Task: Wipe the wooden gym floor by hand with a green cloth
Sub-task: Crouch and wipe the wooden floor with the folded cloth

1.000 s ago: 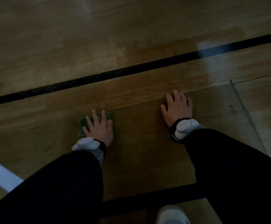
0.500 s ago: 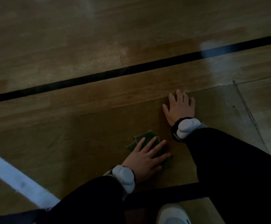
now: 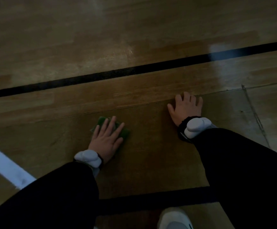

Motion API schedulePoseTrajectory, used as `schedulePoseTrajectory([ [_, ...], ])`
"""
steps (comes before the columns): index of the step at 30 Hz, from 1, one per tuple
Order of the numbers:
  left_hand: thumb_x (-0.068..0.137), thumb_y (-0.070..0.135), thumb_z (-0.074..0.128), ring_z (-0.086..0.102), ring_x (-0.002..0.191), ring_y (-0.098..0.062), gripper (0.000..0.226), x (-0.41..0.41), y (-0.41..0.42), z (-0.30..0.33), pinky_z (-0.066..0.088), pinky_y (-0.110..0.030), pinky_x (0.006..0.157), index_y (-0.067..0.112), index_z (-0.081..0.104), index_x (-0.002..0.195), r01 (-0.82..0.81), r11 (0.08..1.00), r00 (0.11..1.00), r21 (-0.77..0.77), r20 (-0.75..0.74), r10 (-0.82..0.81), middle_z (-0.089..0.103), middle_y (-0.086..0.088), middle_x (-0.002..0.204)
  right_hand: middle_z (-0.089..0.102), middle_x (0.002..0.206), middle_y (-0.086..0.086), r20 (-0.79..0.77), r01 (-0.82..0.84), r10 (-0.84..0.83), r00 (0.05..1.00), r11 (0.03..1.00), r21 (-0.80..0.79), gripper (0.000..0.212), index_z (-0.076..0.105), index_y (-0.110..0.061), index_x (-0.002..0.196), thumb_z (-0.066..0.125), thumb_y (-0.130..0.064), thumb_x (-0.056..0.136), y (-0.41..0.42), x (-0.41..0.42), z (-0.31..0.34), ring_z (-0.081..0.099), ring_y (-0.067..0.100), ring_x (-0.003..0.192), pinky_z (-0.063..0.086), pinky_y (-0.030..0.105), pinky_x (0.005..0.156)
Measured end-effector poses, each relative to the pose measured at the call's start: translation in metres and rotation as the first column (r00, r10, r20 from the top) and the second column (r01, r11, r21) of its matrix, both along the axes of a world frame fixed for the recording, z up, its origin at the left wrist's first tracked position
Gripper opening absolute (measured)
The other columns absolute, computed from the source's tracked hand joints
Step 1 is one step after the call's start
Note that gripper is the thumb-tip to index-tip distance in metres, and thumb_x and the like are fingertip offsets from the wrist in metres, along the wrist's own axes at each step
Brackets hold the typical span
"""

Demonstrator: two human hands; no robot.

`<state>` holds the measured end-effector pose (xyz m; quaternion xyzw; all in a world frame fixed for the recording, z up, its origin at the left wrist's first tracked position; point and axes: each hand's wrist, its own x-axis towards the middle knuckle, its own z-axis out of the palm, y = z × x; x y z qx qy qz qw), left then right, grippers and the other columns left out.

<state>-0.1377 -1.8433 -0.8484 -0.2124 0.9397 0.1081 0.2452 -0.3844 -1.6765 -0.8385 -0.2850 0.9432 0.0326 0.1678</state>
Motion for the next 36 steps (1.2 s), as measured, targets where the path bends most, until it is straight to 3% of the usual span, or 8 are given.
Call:
schedulePoseTrajectory([
  [5, 0.099, 0.051, 0.016, -0.021, 0.144, -0.026, 0.056, -0.004, 0.031, 0.002, -0.012, -0.049, 0.116, 0.04, -0.008, 0.148, -0.258, 0.966, 0.966, -0.014, 0.02, 0.258, -0.029, 0.002, 0.155, 0.017, 0.156, 0.013, -0.009, -0.099, 0.099, 0.995, 0.99, -0.1, 0.052, 0.038, -0.014, 0.137, 0.035, -0.047, 0.097, -0.032, 0.008, 0.008, 0.015, 0.031, 0.144, 0.008, 0.056, 0.115],
  [12, 0.098, 0.05, 0.023, -0.015, 0.142, -0.029, 0.054, 0.023, 0.113, -0.005, -0.006, -0.054, 0.113, 0.039, 0.007, 0.149, 0.235, 0.969, 0.969, 0.073, -0.093, -0.228, -0.016, 0.003, 0.157, 0.009, 0.159, 0.011, 0.012, -0.318, 0.323, 0.946, 0.936, -0.15, 0.051, 0.035, -0.016, 0.141, 0.035, -0.045, 0.098, -0.106, 0.047, 0.017, 0.005, 0.029, 0.146, 0.003, 0.053, 0.116],
  [14, 0.097, 0.05, 0.025, 0.008, 0.144, -0.029, 0.052, 0.03, 0.121, -0.01, 0.013, -0.056, 0.112, 0.037, 0.021, 0.147, 0.243, 0.97, 0.959, 0.01, -0.154, -0.239, 0.009, 0.0, 0.159, 0.008, 0.159, 0.011, 0.006, -0.36, 0.365, 0.931, 0.92, -0.157, 0.051, 0.036, -0.016, 0.142, 0.034, -0.044, 0.099, -0.117, 0.056, 0.019, 0.004, 0.029, 0.146, 0.002, 0.053, 0.117],
  [18, 0.099, 0.051, 0.016, 0.01, 0.146, -0.024, 0.051, 0.037, 0.104, -0.014, 0.007, -0.053, 0.112, 0.037, 0.018, 0.148, 0.241, 0.97, 0.939, -0.016, -0.247, -0.238, 0.009, 0.003, 0.159, 0.004, 0.16, 0.009, -0.004, -0.481, 0.486, 0.874, 0.863, -0.155, 0.053, 0.033, -0.017, 0.145, 0.034, -0.043, 0.099, -0.138, 0.079, 0.02, 0.002, 0.029, 0.147, 0.003, 0.053, 0.117],
  [24, 0.097, 0.055, 0.014, 0.001, 0.144, -0.022, 0.054, 0.094, 0.069, -0.019, -0.001, -0.049, 0.112, 0.04, 0.011, 0.149, -0.028, 0.997, 0.98, -0.066, -0.196, 0.015, -0.001, 0.005, 0.157, 0.0, 0.16, 0.008, 0.003, -0.531, 0.537, 0.844, 0.835, -0.142, 0.056, 0.029, -0.017, 0.148, 0.036, -0.043, 0.098, -0.164, 0.119, 0.011, 0.0, 0.028, 0.147, 0.002, 0.053, 0.117],
  [29, 0.095, 0.056, 0.011, 0.029, 0.141, -0.027, 0.057, 0.148, 0.04, -0.015, 0.03, -0.053, 0.109, 0.036, 0.02, 0.148, -0.342, 0.933, 0.937, -0.116, -0.121, 0.328, 0.023, -0.001, 0.156, -0.002, 0.16, 0.008, 0.008, -0.591, 0.601, 0.799, 0.788, -0.171, 0.056, 0.029, -0.019, 0.148, 0.036, -0.044, 0.098, -0.181, 0.144, 0.004, -0.001, 0.028, 0.147, 0.001, 0.053, 0.116],
  [33, 0.082, 0.062, -0.003, -0.005, 0.148, -0.02, 0.067, 0.167, 0.029, -0.014, -0.002, -0.047, 0.117, 0.044, -0.005, 0.146, -0.655, 0.75, 0.755, -0.087, -0.105, 0.647, -0.01, 0.004, 0.16, -0.004, 0.16, 0.008, 0.016, -0.597, 0.61, 0.792, 0.781, -0.184, 0.057, 0.027, -0.019, 0.148, 0.036, -0.045, 0.098, -0.185, 0.147, 0.0, -0.003, 0.027, 0.147, 0.0, 0.053, 0.116],
  [36, 0.084, 0.061, -0.002, -0.01, 0.147, -0.026, 0.069, 0.15, 0.035, -0.011, -0.003, -0.049, 0.117, 0.04, -0.001, 0.149, -0.739, 0.666, 0.673, -0.101, -0.089, 0.734, -0.013, 0.001, 0.159, -0.005, 0.16, 0.008, 0.034, -0.587, 0.603, 0.797, 0.787, -0.19, 0.057, 0.028, -0.019, 0.148, 0.036, -0.045, 0.098, -0.183, 0.146, -0.002, -0.004, 0.027, 0.147, 0.0, 0.053, 0.117],
])
